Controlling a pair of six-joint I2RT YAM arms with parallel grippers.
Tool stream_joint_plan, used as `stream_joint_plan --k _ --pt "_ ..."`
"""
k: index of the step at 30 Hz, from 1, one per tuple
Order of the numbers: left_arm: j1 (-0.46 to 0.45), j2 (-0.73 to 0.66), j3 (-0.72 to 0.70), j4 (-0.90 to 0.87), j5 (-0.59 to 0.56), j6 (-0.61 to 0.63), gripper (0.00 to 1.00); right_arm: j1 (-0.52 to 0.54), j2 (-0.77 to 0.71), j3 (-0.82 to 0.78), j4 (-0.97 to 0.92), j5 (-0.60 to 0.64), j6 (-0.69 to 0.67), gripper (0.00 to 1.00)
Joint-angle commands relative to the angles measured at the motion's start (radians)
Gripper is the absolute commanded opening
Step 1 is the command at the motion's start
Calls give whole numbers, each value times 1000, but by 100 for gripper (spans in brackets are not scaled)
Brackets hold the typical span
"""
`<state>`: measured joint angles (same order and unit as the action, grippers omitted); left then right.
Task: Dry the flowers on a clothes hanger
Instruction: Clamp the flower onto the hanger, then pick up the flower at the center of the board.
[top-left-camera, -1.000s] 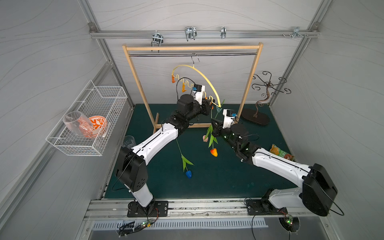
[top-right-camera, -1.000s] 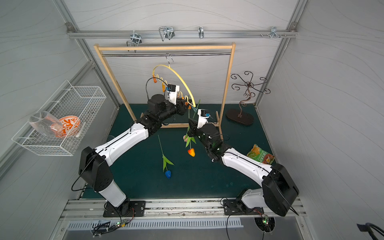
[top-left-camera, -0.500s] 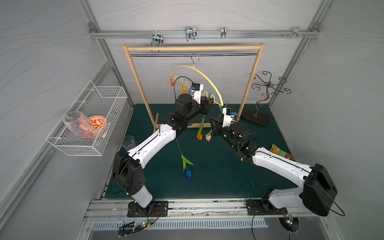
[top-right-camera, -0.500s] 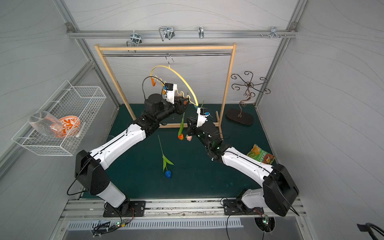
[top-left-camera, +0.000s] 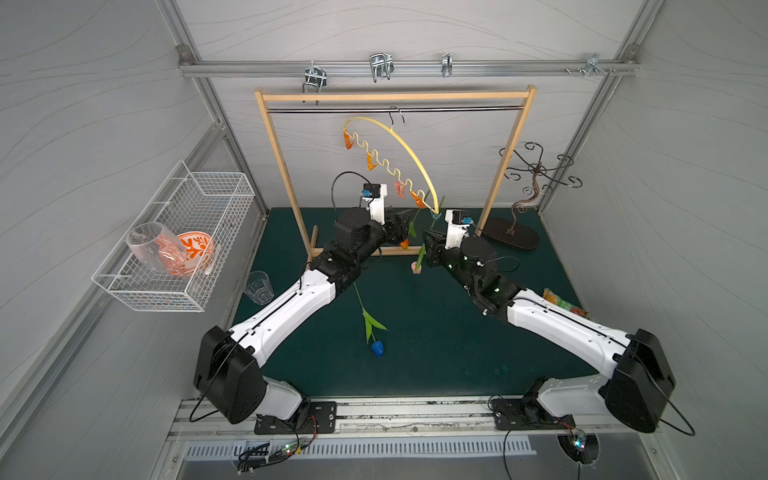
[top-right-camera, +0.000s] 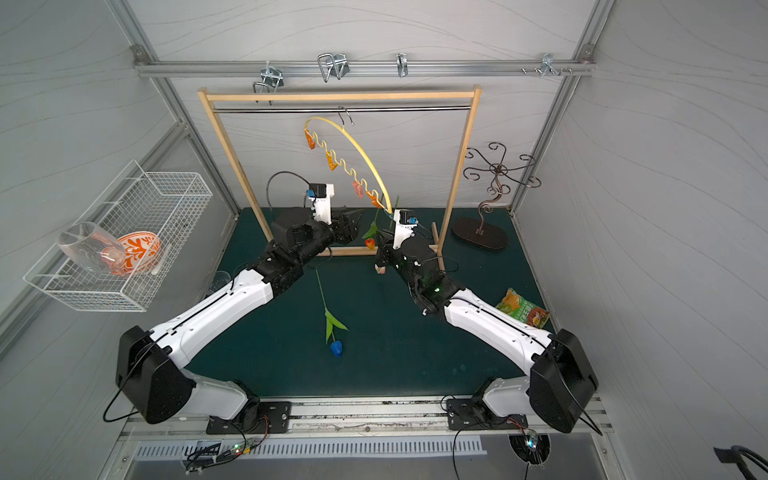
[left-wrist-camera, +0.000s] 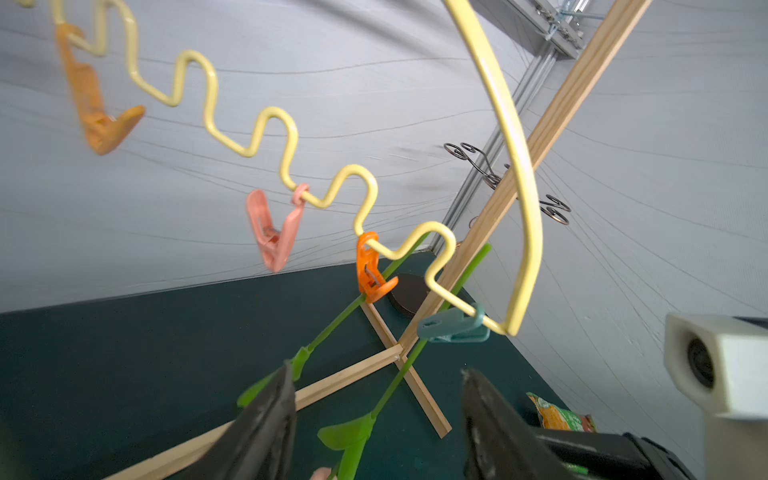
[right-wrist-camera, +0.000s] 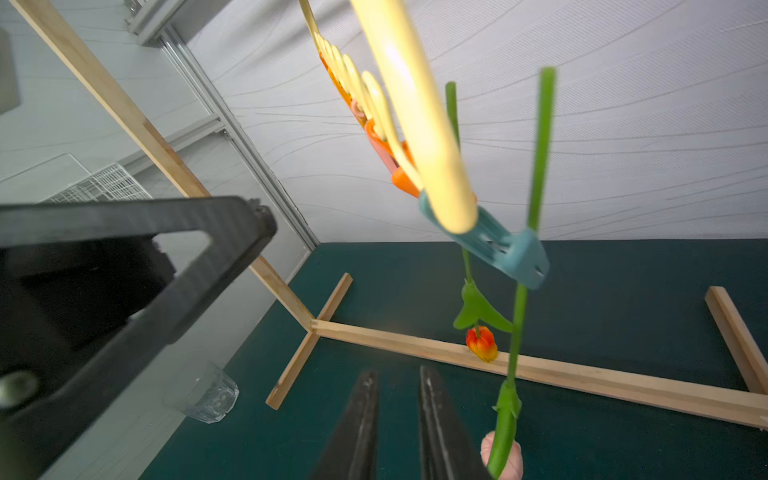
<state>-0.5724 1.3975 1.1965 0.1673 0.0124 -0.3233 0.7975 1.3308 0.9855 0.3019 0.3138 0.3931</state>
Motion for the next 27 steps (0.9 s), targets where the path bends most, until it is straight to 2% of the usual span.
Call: stream_joint_plan --k 1,6,9,11,13,15,19,22,24,25,27 --pt "-5 -81 -17 0 -91 -67 68 3 -41 18 -48 33 -17 22" --pt "-2 -198 -50 -226 -218 -179 73 9 -116 17 -103 -27 -11 21" --pt "3 -267 -105 -388 -301 -284 76 23 -197 15 -178 -94 -10 25" --pt "5 -318 -178 -453 -346 -353 77 27 -265 5 -251 -156 -11 31" --pt "7 -360 -254 -502 -404 -429 78 28 -337 -10 -340 -212 -8 42" --pt "8 -403 -338 -561 -469 -510 79 27 -412 -27 -453 -246 -10 47" --pt "9 -466 -531 -613 -617 -656 80 29 -579 -173 -587 -314 46 48" --pt "9 -494 -634 -605 -721 -697 83 70 -658 -341 -555 -351 205 46" --pt "10 -515 -683 -576 -739 -659 89 179 -674 -443 -482 -280 290 45" --pt "16 -528 -713 -538 -716 -612 91 265 -669 -485 -437 -191 309 45" --pt "46 -551 -760 -471 -613 -602 91 419 -616 -516 -365 0 299 46"
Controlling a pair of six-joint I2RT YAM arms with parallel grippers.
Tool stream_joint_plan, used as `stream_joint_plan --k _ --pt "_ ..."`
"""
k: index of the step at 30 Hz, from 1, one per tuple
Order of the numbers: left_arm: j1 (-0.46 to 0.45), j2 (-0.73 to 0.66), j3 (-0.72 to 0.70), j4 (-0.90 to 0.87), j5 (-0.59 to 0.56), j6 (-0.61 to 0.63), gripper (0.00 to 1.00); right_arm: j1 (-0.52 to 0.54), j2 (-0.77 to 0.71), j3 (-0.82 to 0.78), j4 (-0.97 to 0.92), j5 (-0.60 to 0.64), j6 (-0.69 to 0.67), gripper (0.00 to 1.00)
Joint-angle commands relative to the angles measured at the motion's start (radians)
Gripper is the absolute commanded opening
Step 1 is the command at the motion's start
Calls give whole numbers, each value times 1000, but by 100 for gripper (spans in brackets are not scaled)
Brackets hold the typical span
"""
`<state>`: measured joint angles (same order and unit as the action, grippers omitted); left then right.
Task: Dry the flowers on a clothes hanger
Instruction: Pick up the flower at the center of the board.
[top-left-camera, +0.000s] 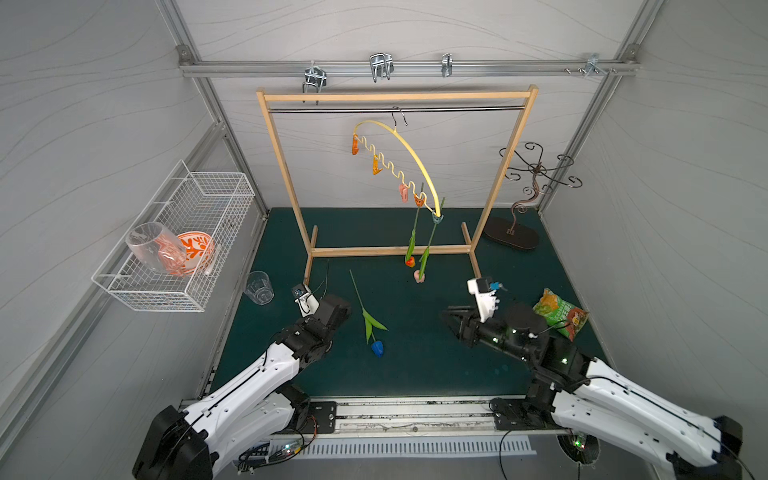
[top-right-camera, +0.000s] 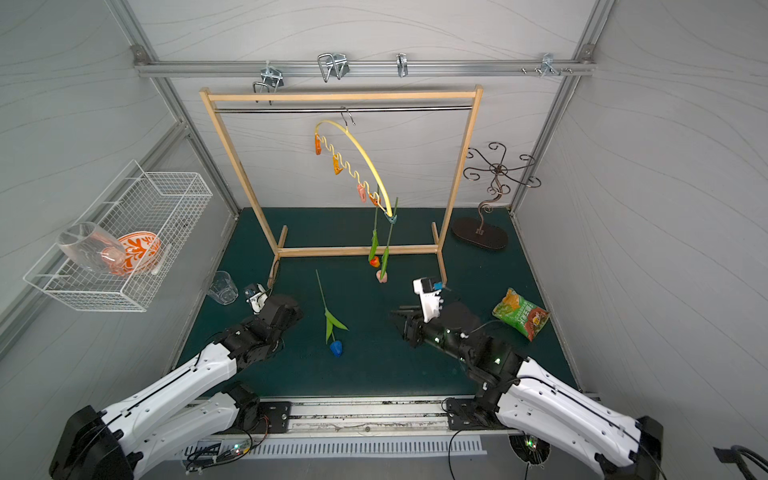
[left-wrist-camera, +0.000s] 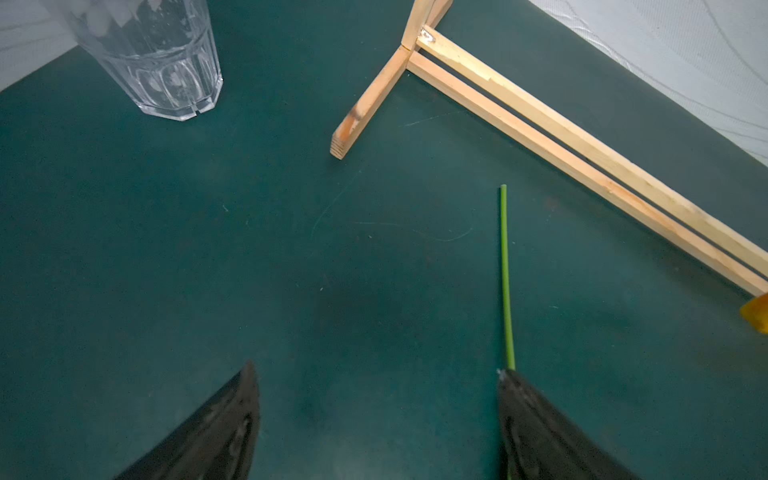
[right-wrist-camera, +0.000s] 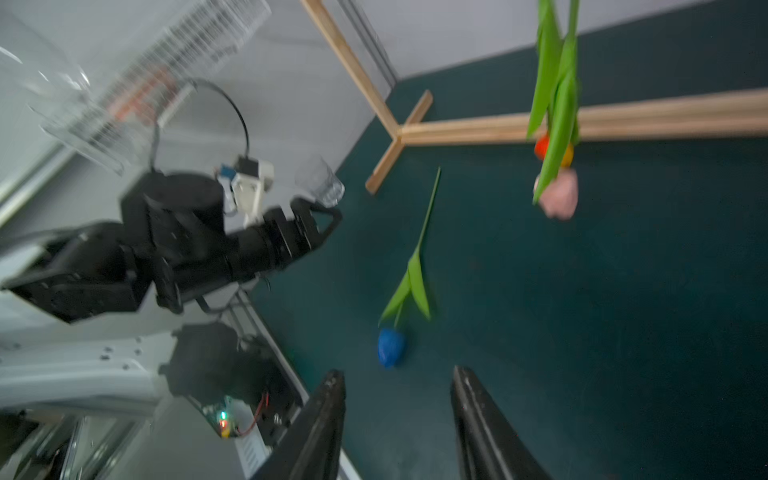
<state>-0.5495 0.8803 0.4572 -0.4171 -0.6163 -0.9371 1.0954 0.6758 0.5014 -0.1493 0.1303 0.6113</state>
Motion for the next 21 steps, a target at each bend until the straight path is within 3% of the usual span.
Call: stream_joint_plan --k 1,3,6,9,11,16,21 --pt "56 -38 -35 162 98 27 92 180 96 -18 105 272 69 46" --pt "113 -22 -30 167 173 19 95 236 230 51 104 365 49 47" --pt "230 27 -29 138 291 -14 95 236 469 202 57 442 53 46" --pt "354 74 -70 200 459 -46 95 206 704 380 29 397 -10 45" --pt "403 89 -78 207 504 -54 94 179 844 502 -2 334 -32 44" --pt "416 3 -71 125 427 -44 95 102 1159 795 -101 153 -57 44" --pt "416 -197 -145 120 347 -73 94 70 1412 1088 -266 124 -124 46"
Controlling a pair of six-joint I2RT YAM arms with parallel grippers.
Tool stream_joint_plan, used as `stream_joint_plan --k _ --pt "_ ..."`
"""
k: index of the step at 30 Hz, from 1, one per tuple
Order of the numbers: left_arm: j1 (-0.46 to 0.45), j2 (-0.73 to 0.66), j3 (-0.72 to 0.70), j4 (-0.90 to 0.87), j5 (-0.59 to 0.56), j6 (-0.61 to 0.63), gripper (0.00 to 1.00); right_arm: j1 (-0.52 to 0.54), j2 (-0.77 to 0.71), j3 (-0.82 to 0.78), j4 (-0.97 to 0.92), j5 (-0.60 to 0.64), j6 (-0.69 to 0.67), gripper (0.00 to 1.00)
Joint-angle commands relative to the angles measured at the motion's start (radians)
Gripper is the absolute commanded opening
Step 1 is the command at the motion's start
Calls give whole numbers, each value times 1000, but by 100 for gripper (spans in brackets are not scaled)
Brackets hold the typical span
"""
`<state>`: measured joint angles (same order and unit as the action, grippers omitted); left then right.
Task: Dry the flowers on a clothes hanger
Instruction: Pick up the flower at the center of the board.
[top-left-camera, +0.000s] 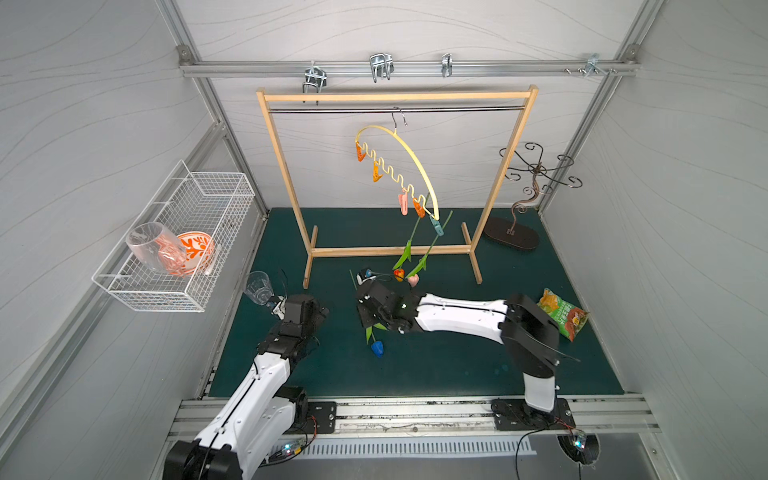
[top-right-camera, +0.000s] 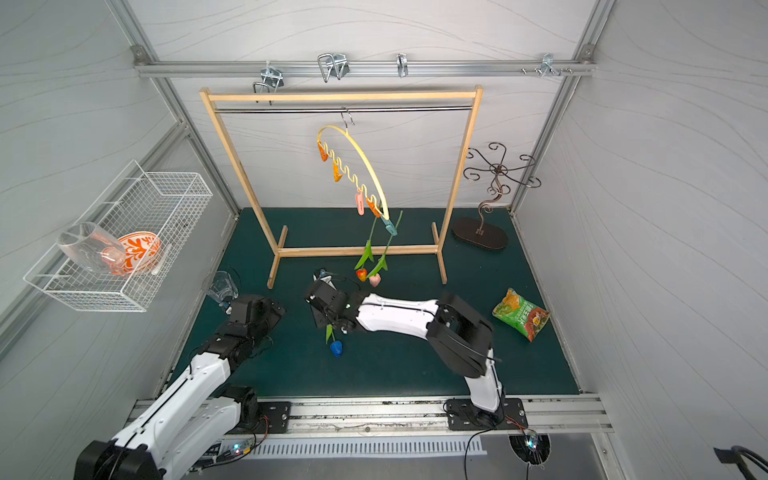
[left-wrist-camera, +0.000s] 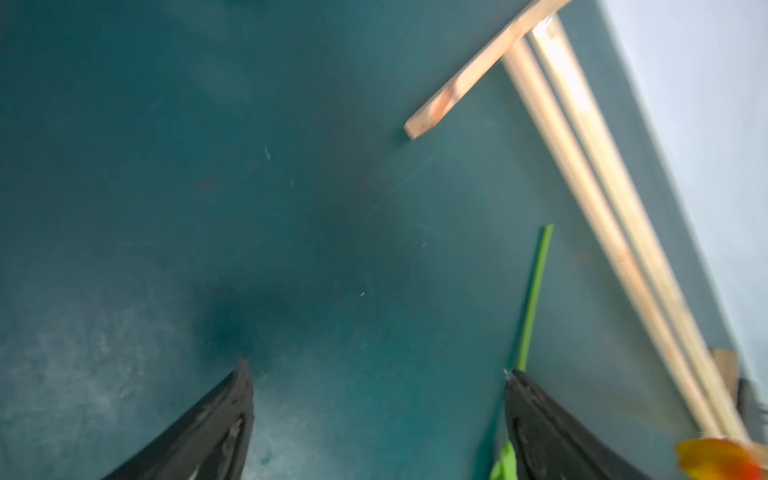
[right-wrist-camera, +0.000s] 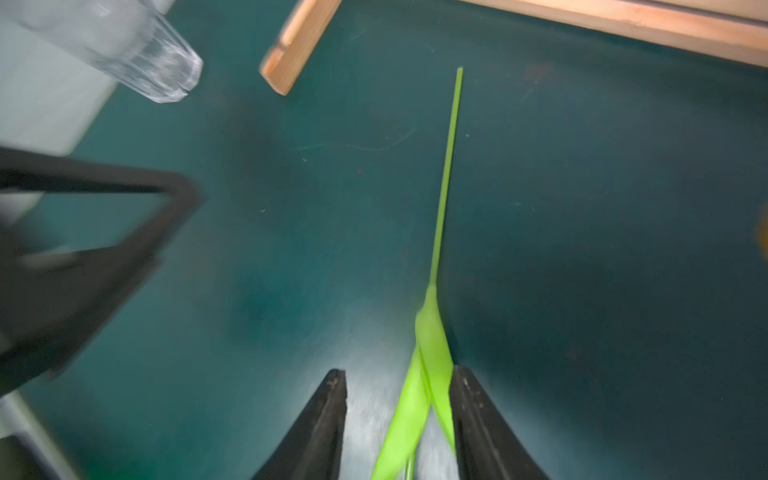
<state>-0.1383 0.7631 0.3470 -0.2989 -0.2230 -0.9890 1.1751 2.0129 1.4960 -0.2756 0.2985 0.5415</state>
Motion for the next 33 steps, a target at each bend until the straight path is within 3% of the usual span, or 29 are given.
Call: stream_joint_plan --k 1,4,13,20,23,29,33 --pt "5 -124 -56 15 -49 -20 94 -12 116 142 -163 -35 -68 46" --pt "5 -211 -97 37 -45 -8 93 -18 196 231 -198 -1 -101 48" --pt "5 -112 -68 67 3 6 93 -34 260 231 -161 41 -153 48" --pt "4 -117 -72 76 13 8 93 -53 308 227 -120 6 -156 46" --pt "5 -129 -79 90 17 17 93 -61 331 250 -135 -6 -145 38" --pt "5 -133 -80 104 34 27 92 -54 285 257 -147 25 -133 9" --pt "5 -125 -80 110 43 32 92 -49 226 281 -154 36 -144 0"
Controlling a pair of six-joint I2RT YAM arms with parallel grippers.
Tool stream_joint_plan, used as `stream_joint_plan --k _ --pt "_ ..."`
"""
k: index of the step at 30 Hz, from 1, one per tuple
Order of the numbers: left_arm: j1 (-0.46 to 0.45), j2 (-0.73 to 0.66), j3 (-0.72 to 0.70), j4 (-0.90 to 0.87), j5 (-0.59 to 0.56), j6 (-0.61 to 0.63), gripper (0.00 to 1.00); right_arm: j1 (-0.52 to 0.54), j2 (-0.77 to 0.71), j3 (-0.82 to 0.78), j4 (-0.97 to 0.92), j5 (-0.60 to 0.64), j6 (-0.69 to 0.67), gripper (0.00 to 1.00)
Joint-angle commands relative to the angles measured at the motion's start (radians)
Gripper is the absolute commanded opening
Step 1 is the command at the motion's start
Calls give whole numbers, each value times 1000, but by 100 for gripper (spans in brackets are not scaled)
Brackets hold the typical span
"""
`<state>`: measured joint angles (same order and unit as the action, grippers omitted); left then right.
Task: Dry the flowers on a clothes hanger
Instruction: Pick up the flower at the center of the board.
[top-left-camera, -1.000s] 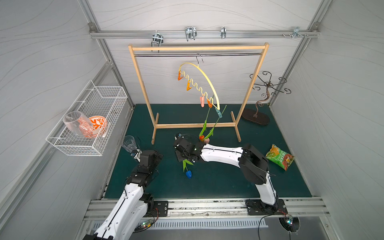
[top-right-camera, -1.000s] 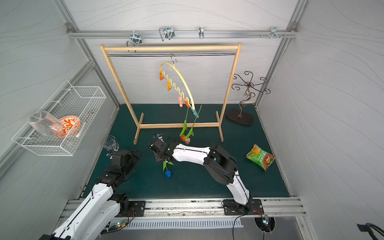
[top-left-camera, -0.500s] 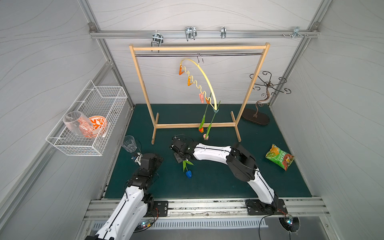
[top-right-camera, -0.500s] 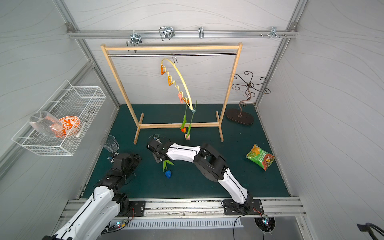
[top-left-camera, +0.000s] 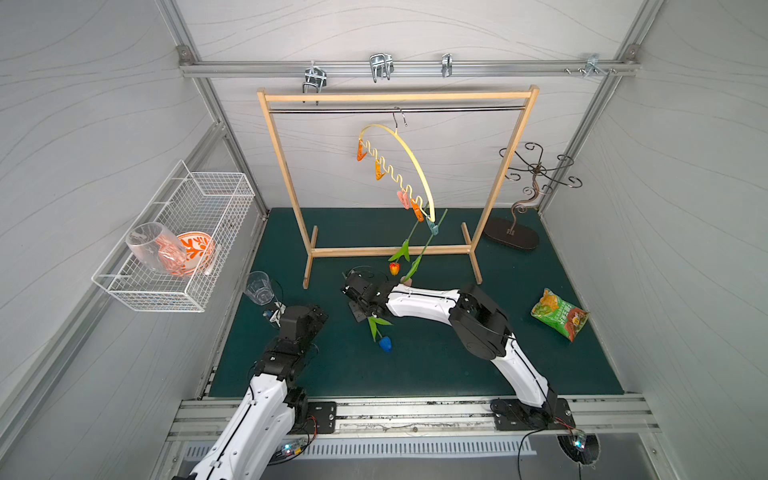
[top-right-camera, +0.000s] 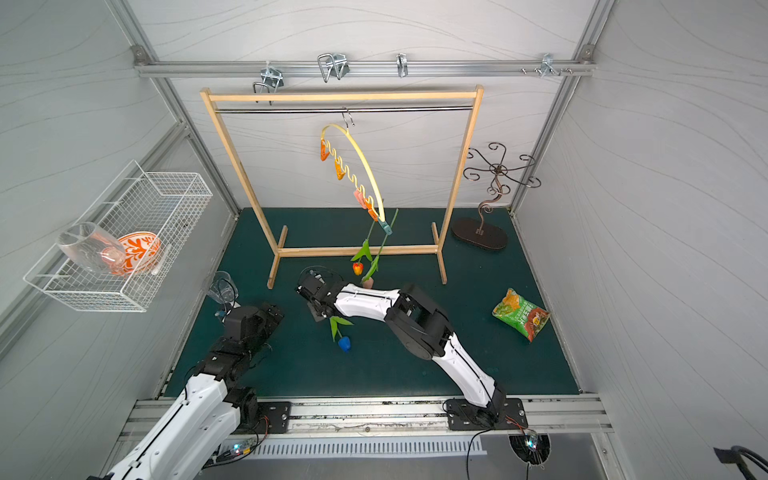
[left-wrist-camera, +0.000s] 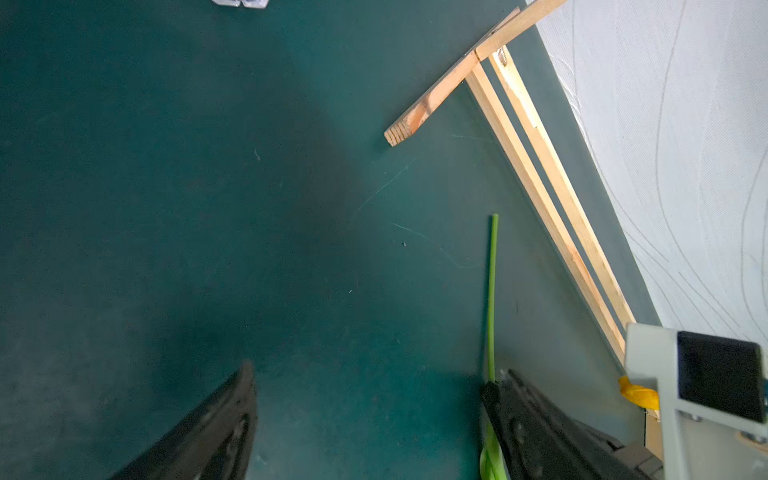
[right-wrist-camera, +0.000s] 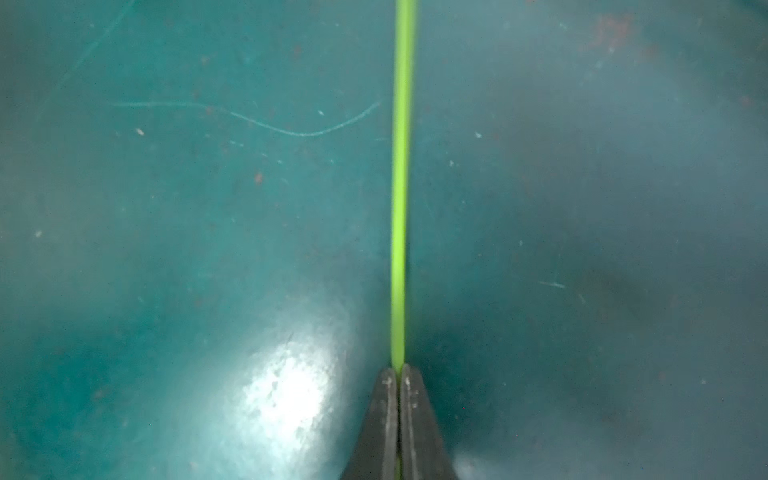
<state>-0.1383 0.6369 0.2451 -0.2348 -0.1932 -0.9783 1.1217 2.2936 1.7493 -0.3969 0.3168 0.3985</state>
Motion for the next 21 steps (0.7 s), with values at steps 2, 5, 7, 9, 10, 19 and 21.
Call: stream_joint_plan --k 2,5,7,9,10,19,21 --pt "5 2 23 48 16 24 92 6 -90 40 -34 16 -8 0" --pt "4 3 21 55 22 27 92 6 -158 42 -14 11 -12 0" --pt "5 6 14 81 41 34 92 3 -217 12 37 38 -21 0" --pt "5 14 11 109 68 45 92 -7 -276 -38 100 75 -8 0" --pt "5 19 9 127 85 55 92 -17 -310 -72 136 90 5 0" --pt "2 69 -51 472 391 177 93 -130 -494 -360 293 85 157 0" --pt "2 95 -36 524 433 175 93 -144 -523 -391 293 79 160 0"
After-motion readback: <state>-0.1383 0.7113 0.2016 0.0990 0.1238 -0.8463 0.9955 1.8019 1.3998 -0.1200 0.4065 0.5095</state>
